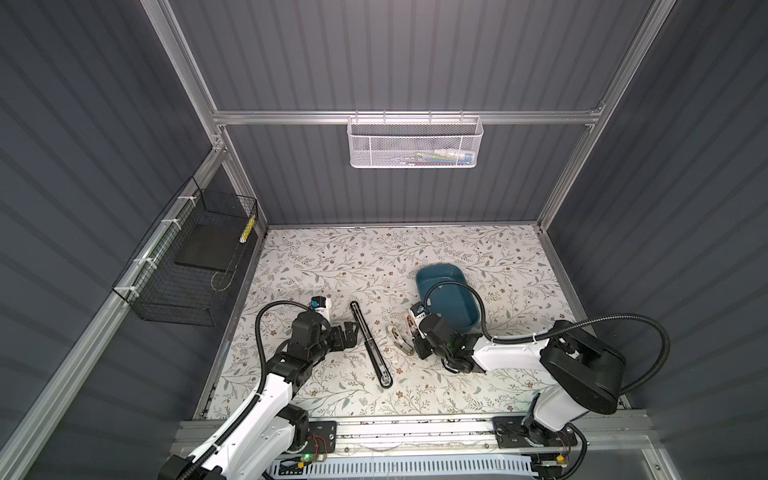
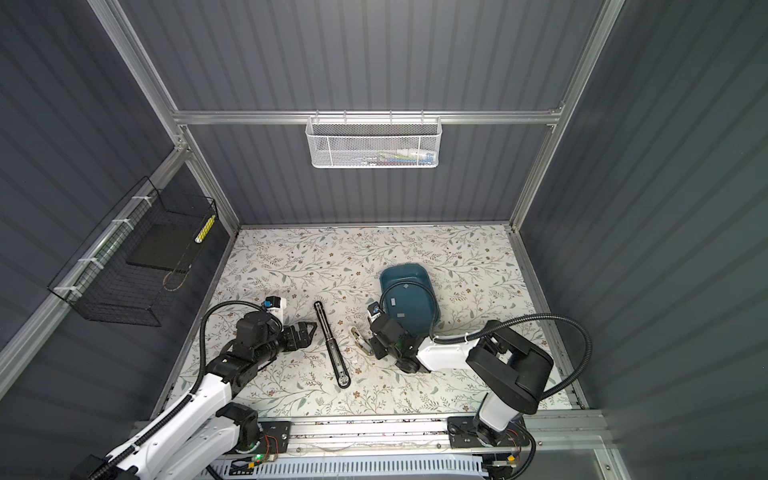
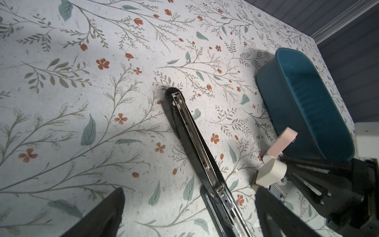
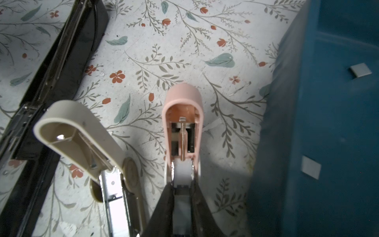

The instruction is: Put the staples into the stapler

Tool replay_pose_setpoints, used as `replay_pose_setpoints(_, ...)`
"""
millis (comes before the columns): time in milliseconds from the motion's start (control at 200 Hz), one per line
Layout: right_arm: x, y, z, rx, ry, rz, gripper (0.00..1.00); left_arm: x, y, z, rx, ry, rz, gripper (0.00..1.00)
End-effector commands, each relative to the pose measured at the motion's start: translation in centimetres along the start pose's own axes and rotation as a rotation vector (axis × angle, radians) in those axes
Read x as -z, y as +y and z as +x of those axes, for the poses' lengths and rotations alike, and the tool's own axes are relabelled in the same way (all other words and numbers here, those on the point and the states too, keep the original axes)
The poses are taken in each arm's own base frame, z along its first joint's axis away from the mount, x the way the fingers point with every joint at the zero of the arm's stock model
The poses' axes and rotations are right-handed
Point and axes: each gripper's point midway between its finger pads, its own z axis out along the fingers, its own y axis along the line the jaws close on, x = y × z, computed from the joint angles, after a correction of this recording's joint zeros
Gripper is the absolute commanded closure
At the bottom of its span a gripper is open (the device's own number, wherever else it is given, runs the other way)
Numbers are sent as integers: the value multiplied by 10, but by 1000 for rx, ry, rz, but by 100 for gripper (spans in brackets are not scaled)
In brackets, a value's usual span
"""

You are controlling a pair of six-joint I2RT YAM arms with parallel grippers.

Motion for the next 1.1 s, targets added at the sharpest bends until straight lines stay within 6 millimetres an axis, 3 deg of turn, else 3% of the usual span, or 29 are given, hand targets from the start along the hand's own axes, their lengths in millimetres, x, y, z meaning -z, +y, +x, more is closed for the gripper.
replay_pose_setpoints(0,1,-11,24,24,91,55,76,3,-7,-11,-2,-30,27,1)
replay_pose_setpoints(640,0,-3,23,38,96,53,67,3,-8,-11,-2,-30,29,1)
replay_pose_setpoints(895,22,-2,-1,12,7,23,63,3,-8,-11,-2,-32,33,1)
replay_pose_setpoints(1091,29,-4,-19,5,-39,33,70,4,-8,-11,-2,-35,35,1)
